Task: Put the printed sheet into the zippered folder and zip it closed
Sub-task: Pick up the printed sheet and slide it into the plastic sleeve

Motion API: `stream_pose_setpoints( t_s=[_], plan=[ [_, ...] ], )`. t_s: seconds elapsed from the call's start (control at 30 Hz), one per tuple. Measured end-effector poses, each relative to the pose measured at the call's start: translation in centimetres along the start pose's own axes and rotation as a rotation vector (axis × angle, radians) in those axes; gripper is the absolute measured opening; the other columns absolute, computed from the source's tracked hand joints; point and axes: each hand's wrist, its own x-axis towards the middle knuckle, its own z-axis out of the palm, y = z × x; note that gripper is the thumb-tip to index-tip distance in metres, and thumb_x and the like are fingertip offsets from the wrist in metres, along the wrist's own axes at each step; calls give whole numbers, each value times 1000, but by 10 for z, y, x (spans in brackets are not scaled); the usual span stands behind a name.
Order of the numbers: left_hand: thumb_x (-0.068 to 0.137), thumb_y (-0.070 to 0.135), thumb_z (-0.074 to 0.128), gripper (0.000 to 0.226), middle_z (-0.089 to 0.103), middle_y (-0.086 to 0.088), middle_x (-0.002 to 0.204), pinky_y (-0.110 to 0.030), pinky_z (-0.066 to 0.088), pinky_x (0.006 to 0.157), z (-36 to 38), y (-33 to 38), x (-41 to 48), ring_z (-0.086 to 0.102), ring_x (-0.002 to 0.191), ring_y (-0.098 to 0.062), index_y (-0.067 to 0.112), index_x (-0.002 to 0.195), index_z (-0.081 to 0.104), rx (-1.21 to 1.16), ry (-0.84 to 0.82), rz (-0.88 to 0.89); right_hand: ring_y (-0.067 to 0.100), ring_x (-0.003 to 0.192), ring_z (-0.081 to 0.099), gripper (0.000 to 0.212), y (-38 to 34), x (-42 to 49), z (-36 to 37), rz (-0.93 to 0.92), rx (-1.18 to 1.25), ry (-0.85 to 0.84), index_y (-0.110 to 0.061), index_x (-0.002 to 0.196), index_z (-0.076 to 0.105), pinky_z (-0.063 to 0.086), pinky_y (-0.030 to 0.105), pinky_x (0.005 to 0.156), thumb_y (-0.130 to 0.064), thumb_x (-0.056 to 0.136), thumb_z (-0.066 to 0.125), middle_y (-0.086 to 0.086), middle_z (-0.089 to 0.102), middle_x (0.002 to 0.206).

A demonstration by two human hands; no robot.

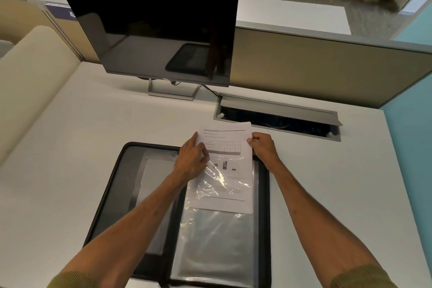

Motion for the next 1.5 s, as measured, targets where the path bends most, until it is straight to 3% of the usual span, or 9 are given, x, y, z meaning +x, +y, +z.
stream_pose_setpoints(
  t_s=[0.13, 0.27, 0.37, 0.47, 0.57, 0.8, 1.1, 1.4, 1.5],
  plan=[
    [104, 32, 64, 24, 10, -7, 178, -46, 22, 133, 2, 0, 2, 18, 164, -31, 15, 121, 63, 32, 15, 63, 42, 105, 74, 29, 12, -4, -8, 10, -5, -36, 17, 100, 64, 62, 50, 100, -12, 106, 61, 28, 73, 110],
    [104, 30, 63, 25, 15, -8, 177, -46, 21, 133, 3, 1, 4, 14, 165, -30, 13, 123, 62, 40, 24, 88, 36, 90, 68, 23, 16, -5, -14, 58, -14, -65, -2, 83, 60, 58, 29, 76, -10, 105, 61, 13, 68, 86],
    [105, 29, 62, 24, 18, -8, 177, -45, 19, 134, 4, 1, 3, 13, 165, -29, 13, 123, 62, 52, 25, 96, 38, 108, 71, 13, 8, 2, -9, 38, 8, -74, 0, 105, 65, 62, 44, 93, -13, 105, 61, 19, 73, 111],
    [105, 30, 62, 24, 18, -9, 177, -44, 17, 134, 4, 1, 2, 12, 166, -28, 13, 122, 62, 49, 23, 95, 33, 127, 65, 31, -9, 6, -1, 30, 43, 11, -8, 135, 59, 59, 47, 105, -19, 106, 62, 16, 63, 139],
    [105, 32, 61, 27, 16, -8, 177, -44, 16, 134, 2, 1, 3, 11, 166, -28, 13, 125, 61, 54, 9, 94, 32, 132, 61, 29, -14, 9, 5, -13, 24, 75, -12, 137, 63, 56, 49, 110, -14, 108, 59, 15, 58, 146],
    [102, 33, 67, 25, 14, 0, 178, -51, 24, 132, -7, 1, 9, 12, 165, -26, 18, 121, 66, 22, -60, 87, 30, 125, 66, 27, -6, 9, -3, -72, -82, -7, -3, 121, 78, 59, 43, 107, 3, 100, 64, 13, 72, 133],
    [101, 25, 67, 16, 53, -2, 155, -42, 43, 118, -5, 2, 9, 48, 144, -24, 15, 113, 70, 55, -24, 159, 29, 113, 68, 28, -18, 12, -7, -165, -506, -353, -8, 119, 73, 58, 43, 101, 1, 94, 61, 13, 72, 122],
    [102, 29, 65, 18, 59, 0, 142, -39, 49, 109, -4, -3, 11, 59, 124, -21, 18, 115, 69, 128, 43, 204, 26, 108, 69, 29, -28, 6, 25, -301, -608, -368, -13, 118, 73, 59, 39, 95, 1, 92, 70, 10, 73, 117],
    [103, 28, 62, 17, 64, 0, 125, -39, 50, 105, -2, -5, 10, 61, 114, -20, 19, 115, 67, 156, 63, 221, 25, 108, 72, 25, -28, 6, 29, -328, -642, -411, -8, 112, 78, 60, 36, 95, 3, 90, 72, 10, 76, 115]
  ],
)
